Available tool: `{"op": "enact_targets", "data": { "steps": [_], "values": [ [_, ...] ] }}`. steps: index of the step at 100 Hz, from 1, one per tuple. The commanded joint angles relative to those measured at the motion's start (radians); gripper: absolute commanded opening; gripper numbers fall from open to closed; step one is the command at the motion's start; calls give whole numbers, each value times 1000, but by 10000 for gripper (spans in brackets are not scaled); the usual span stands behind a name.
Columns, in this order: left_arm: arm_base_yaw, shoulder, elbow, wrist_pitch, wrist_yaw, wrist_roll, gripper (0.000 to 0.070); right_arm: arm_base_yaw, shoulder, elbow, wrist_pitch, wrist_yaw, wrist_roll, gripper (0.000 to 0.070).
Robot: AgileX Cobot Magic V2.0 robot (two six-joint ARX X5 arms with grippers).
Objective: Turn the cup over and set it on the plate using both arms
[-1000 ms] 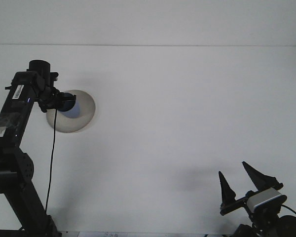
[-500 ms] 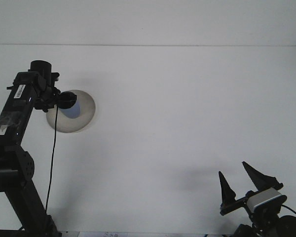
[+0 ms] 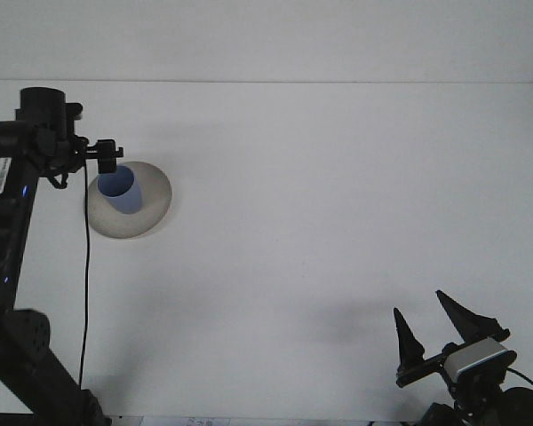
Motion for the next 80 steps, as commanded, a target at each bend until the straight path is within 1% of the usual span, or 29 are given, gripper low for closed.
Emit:
{"op": "enact_targets", "data": {
  "steps": [1, 15, 20, 32, 40, 49, 58, 63, 72, 80],
  "values": [
    [2, -81, 37, 5, 20, -21, 468, 7, 0, 4, 9, 0, 3, 537],
    [0, -273, 37, 34, 127, -27, 463, 7, 0, 4, 9, 0, 3, 537],
    [-5, -339, 35, 45, 151, -28, 463, 7, 0, 4, 9, 0, 3, 537],
    [-46, -481, 12, 51, 156, -31, 463, 7, 0, 4, 9, 0, 3, 537],
    [-95, -587, -65, 60, 157, -30, 463, 7, 0, 4, 10, -1, 4, 537],
    [-160, -730, -225, 103, 156, -24, 463, 7, 0, 4, 10, -1, 3, 537],
    [-209, -892, -446, 200, 156, -32, 462, 7, 0, 4, 10, -1, 4, 537],
    [-229, -983, -573, 254, 156, -68, 462, 7, 0, 4, 10, -1, 4, 537],
    [-252, -1153, -798, 328, 156, -154, 463, 7, 0, 4, 11, -1, 4, 537],
    [-255, -1290, -973, 368, 154, -188, 463, 8, 0, 4, 11, -3, 5, 537]
  ]
}}
